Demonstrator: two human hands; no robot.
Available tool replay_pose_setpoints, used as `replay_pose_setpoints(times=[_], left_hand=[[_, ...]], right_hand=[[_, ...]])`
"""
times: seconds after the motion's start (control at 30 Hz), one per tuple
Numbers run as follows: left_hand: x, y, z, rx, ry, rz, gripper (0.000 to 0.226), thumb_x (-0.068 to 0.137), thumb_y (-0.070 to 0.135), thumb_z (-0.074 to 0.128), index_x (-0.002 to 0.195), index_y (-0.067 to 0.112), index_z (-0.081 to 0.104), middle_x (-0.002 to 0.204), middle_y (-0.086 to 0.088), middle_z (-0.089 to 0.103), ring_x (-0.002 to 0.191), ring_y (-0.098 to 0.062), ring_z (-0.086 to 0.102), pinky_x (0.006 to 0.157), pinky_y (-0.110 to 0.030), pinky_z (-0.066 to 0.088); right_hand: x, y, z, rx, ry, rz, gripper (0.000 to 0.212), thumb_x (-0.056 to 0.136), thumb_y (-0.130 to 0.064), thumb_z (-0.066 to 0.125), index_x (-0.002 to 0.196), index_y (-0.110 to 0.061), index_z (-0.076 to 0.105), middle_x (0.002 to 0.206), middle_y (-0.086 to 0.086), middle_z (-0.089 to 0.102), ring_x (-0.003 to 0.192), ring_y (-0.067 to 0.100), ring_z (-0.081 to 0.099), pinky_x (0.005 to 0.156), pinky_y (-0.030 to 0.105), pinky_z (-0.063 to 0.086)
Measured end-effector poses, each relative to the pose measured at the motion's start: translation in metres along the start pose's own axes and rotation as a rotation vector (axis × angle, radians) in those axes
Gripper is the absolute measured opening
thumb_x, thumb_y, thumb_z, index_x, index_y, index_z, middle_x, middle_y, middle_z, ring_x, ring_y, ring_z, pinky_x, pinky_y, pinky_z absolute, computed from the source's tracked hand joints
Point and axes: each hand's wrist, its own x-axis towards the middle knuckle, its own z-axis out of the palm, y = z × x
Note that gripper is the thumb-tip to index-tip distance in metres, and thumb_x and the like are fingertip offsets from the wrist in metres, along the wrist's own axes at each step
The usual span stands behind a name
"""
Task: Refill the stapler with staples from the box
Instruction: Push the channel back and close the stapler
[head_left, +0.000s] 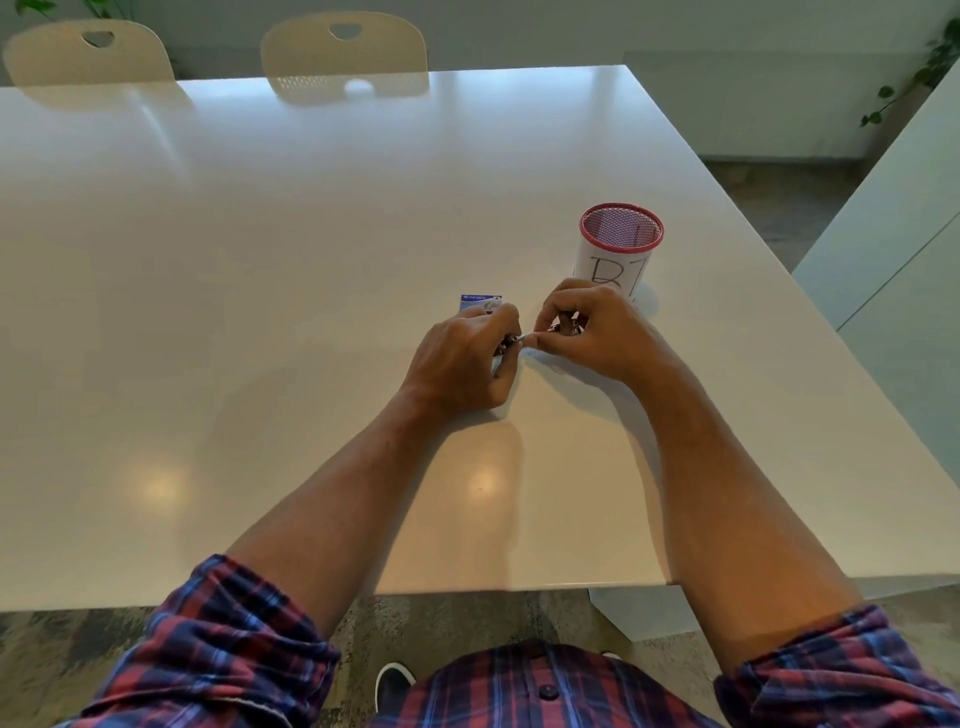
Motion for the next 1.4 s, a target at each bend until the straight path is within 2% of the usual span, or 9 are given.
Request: replay_pose_setpoints(times=[0.13,0.27,0.4,0.6,0.8,1.03,1.13,1.2,1.4], left_hand=[[0.001,-0.001,0.001,-0.01,-0.011,-0.008,0.011,0.087,0.014,0.065,0.092,0.009,0.056,0.078,-0.004,0.066,0.068,-0.021,0.06,0.055,-0.028,0.048],[0.001,-0.001,0.0,-0.014,-0.014,0.003,0.012,0.086,0.014,0.067,0.092,0.008,0.058,0.079,-0.005,0.067,0.067,-0.019,0.06,0.058,-0.023,0.042],[0.001,0.0,-0.002,0.005,-0.014,0.016,0.013,0.085,0.011,0.07,0.092,0.007,0.06,0.076,-0.005,0.068,0.065,-0.019,0.058,0.058,-0.023,0.039],[0.001,-0.001,-0.006,-0.005,-0.026,0.016,0.013,0.085,0.014,0.069,0.091,0.009,0.059,0.075,-0.003,0.065,0.066,-0.011,0.044,0.059,-0.022,0.034],[0.001,-0.004,-0.005,-0.023,-0.059,0.058,0.012,0.085,0.015,0.067,0.091,0.011,0.058,0.076,-0.004,0.068,0.067,-0.021,0.056,0.059,-0.024,0.037],[0.003,-0.007,-0.005,-0.022,-0.056,0.136,0.009,0.086,0.012,0.068,0.09,0.009,0.06,0.079,-0.005,0.071,0.072,-0.023,0.063,0.06,-0.025,0.041],[0.003,-0.009,-0.004,-0.02,-0.071,0.146,0.009,0.086,0.014,0.066,0.091,0.01,0.06,0.08,-0.005,0.072,0.071,-0.025,0.064,0.058,-0.029,0.05],[0.003,-0.009,-0.004,-0.023,-0.072,0.154,0.009,0.086,0.014,0.066,0.091,0.01,0.059,0.081,-0.005,0.072,0.071,-0.026,0.065,0.06,-0.028,0.048],[0.003,-0.009,-0.006,-0.04,-0.048,0.148,0.011,0.084,0.013,0.067,0.09,0.008,0.059,0.079,-0.006,0.07,0.068,-0.026,0.063,0.058,-0.027,0.046]], right_hand=[[-0.002,-0.002,-0.004,0.058,0.009,0.045,0.016,0.082,-0.028,0.083,0.086,-0.015,0.075,0.087,-0.003,0.074,0.078,0.015,0.066,0.071,0.028,0.055],[-0.002,-0.004,-0.006,0.085,0.042,0.028,0.012,0.084,-0.02,0.082,0.087,-0.014,0.072,0.086,-0.005,0.076,0.077,0.011,0.069,0.07,0.019,0.055],[-0.002,-0.003,-0.008,0.027,0.025,-0.045,0.014,0.089,-0.017,0.078,0.104,-0.017,0.078,0.093,-0.005,0.076,0.083,0.006,0.07,0.077,0.01,0.053],[0.0,-0.005,-0.013,-0.116,-0.034,-0.153,0.012,0.085,-0.016,0.082,0.097,-0.018,0.083,0.096,-0.003,0.077,0.081,0.008,0.07,0.078,0.02,0.056],[-0.001,-0.012,-0.017,-0.211,-0.123,-0.161,0.017,0.086,-0.01,0.08,0.102,-0.015,0.081,0.101,0.0,0.073,0.081,0.009,0.067,0.08,0.022,0.054],[-0.006,-0.016,-0.022,-0.281,-0.147,-0.121,0.02,0.085,-0.01,0.081,0.105,-0.012,0.079,0.103,-0.004,0.064,0.083,0.011,0.064,0.082,0.025,0.053],[-0.007,-0.017,-0.02,-0.302,-0.159,-0.082,0.019,0.089,-0.012,0.078,0.107,-0.01,0.077,0.111,0.002,0.067,0.087,0.009,0.06,0.082,0.016,0.042],[-0.008,-0.016,-0.019,-0.311,-0.166,-0.068,0.019,0.09,-0.013,0.076,0.108,-0.01,0.077,0.113,0.002,0.068,0.087,0.007,0.059,0.079,0.009,0.036],[-0.013,-0.015,-0.016,-0.201,-0.064,-0.065,0.017,0.087,-0.018,0.08,0.104,-0.014,0.079,0.106,-0.001,0.067,0.087,0.009,0.06,0.075,0.005,0.037]])
